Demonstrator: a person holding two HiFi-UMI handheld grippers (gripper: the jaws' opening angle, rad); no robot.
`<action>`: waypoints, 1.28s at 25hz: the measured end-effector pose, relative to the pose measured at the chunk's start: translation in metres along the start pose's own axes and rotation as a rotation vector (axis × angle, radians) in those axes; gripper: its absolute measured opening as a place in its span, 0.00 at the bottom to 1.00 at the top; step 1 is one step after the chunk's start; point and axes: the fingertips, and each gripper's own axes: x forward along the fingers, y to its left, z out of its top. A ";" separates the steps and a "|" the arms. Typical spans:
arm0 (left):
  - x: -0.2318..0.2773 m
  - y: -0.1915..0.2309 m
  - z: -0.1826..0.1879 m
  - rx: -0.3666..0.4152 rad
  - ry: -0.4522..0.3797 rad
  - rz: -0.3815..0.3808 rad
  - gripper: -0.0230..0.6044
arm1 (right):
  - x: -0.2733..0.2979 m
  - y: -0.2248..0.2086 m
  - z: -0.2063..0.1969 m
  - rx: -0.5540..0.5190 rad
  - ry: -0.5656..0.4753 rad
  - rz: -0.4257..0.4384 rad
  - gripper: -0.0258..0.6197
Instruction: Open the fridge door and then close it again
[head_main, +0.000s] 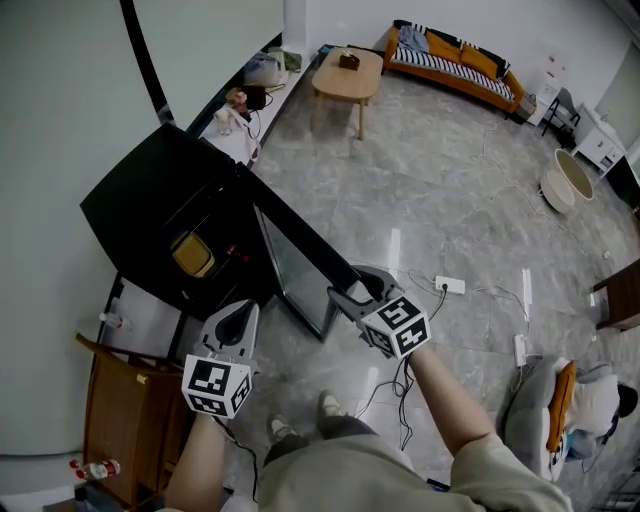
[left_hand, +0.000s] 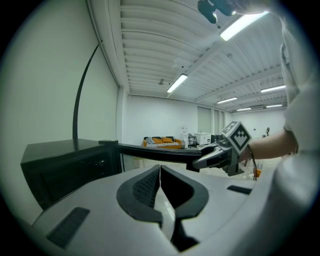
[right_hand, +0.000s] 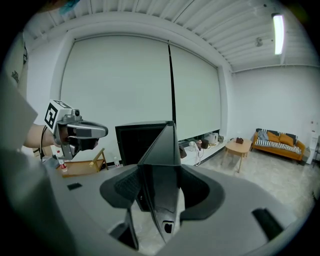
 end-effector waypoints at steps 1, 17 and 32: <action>-0.005 0.001 -0.001 -0.002 0.000 0.004 0.05 | 0.001 0.005 0.001 -0.002 0.003 -0.001 0.38; -0.102 0.050 -0.024 -0.031 0.009 0.121 0.05 | 0.026 0.084 0.010 0.045 -0.010 -0.005 0.39; -0.159 0.086 -0.037 -0.037 0.000 0.182 0.05 | 0.057 0.151 0.021 0.032 0.016 0.054 0.39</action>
